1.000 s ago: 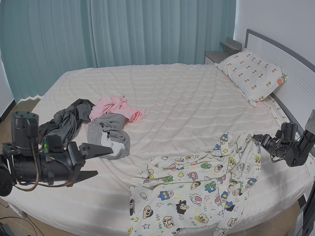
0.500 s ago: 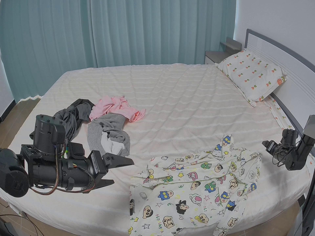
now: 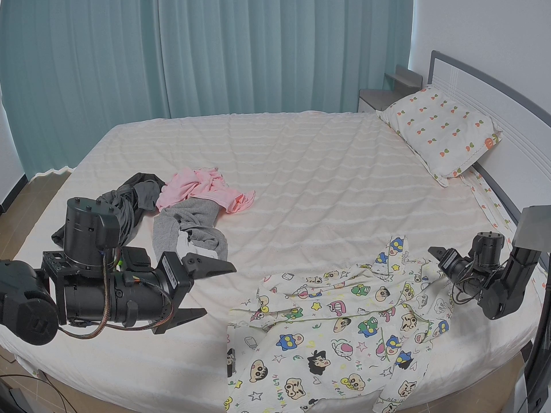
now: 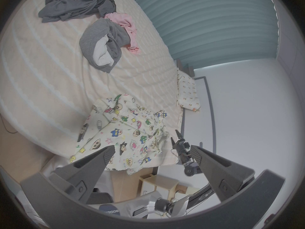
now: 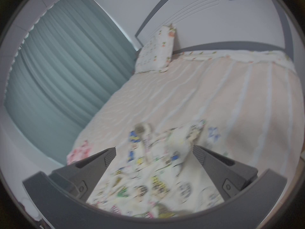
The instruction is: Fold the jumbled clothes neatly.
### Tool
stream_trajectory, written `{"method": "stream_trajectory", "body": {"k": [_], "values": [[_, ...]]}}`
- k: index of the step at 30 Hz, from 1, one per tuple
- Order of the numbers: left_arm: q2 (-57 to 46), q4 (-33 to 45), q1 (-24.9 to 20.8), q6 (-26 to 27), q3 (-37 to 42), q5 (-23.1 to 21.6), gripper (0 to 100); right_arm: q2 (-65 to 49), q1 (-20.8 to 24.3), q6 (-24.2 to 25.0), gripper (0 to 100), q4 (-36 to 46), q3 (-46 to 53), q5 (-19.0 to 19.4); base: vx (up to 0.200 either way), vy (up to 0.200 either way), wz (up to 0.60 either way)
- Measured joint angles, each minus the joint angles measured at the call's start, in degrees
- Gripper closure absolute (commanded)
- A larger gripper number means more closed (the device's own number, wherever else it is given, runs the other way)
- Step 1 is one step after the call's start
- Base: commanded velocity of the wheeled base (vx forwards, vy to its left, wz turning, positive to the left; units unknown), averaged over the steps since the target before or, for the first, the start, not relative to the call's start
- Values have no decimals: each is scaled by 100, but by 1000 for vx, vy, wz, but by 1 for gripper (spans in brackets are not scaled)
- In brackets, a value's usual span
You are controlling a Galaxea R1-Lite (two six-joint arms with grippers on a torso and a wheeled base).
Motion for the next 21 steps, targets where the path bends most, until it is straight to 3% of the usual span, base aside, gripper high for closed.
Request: {"method": "stream_trajectory", "body": {"k": [15, 21], "values": [[93, -149, -2, -69, 187, -84, 0, -689, 630, 101, 0, -134, 571, 148, 0, -200, 0], [197, -165, 0, -83, 208, -93, 0, -945, 827, 101, 0, -141, 725, 137, 0, 0, 0]]}}
